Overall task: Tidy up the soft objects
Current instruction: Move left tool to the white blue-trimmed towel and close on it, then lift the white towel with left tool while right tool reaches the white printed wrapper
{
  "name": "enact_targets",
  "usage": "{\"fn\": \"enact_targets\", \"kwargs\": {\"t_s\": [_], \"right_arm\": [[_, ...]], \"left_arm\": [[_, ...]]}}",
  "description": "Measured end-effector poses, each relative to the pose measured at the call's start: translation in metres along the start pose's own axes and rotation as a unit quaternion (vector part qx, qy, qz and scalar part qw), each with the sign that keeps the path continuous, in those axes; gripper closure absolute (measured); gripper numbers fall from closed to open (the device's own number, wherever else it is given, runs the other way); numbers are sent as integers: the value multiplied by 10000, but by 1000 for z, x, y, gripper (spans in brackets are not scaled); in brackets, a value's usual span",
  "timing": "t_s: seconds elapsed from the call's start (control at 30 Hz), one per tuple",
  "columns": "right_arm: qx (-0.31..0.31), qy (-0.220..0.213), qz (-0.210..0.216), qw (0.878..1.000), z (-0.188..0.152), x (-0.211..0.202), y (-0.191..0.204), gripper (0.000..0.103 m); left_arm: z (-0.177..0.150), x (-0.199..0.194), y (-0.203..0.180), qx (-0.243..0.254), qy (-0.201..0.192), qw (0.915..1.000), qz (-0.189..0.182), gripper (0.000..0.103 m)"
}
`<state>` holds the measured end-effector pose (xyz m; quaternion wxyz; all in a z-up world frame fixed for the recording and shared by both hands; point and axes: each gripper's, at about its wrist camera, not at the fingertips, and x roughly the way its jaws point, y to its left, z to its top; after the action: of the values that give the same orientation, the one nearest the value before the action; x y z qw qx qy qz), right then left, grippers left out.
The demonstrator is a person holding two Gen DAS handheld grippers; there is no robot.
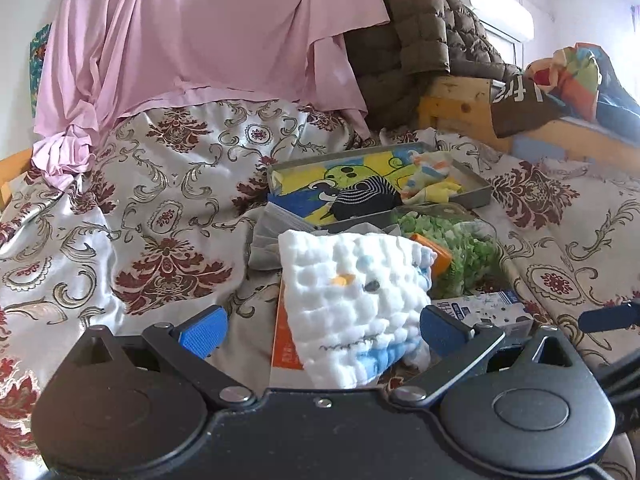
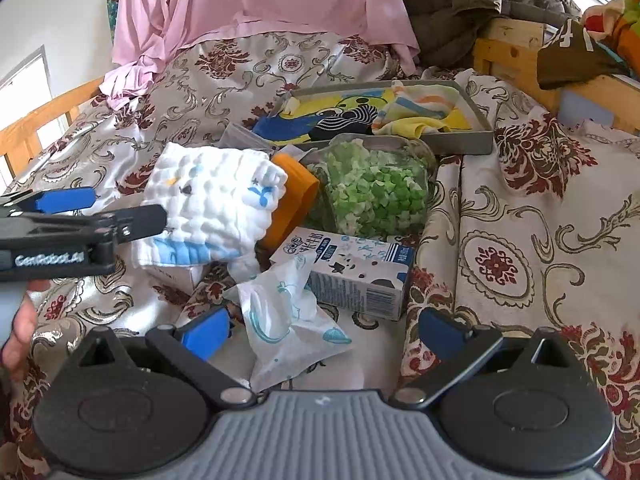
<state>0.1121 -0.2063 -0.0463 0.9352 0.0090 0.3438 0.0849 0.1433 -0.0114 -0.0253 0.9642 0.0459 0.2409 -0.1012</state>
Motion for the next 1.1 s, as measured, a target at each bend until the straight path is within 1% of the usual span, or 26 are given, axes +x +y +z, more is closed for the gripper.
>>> {"fn": "enact_targets", "kwargs": {"t_s": [0.23, 0.3, 0.4, 0.5, 0.57, 0.7, 0.8, 0.87, 1.1], "right_arm": [[-425, 302, 423, 9977, 8, 19, 3, 0], [-446, 447, 530, 9966, 8, 28, 3, 0], [-442, 625, 686, 9947, 8, 39, 3, 0], [-455, 653, 700, 9944, 7, 45, 3, 0], [-394, 680, 710, 9944, 8, 47, 1, 0], [-269, 804, 781, 9933, 7, 53, -4, 0], [-196, 779, 833, 9933, 7, 51, -7, 0], [-196, 793, 847, 9930, 8, 52, -7, 0], [-278, 827, 903, 9921, 6, 52, -4, 1]], "left_arm": [[5, 15, -3, 48, 188, 9996, -220, 1], [7, 21, -3, 7, 331, 9990, -315, 1], [9, 29, 0, -163, 442, 9980, -413, 1], [12, 36, 0, -333, 485, 9973, -432, 1], [14, 39, -1, -437, 510, 9964, -513, 1], [16, 41, -6, -465, 494, 9960, -579, 1], [16, 38, -12, -442, 375, 9964, -625, 1], [17, 36, -17, -399, 331, 9959, -736, 1], [16, 25, -42, 79, 85, 9938, -1106, 2]]}}
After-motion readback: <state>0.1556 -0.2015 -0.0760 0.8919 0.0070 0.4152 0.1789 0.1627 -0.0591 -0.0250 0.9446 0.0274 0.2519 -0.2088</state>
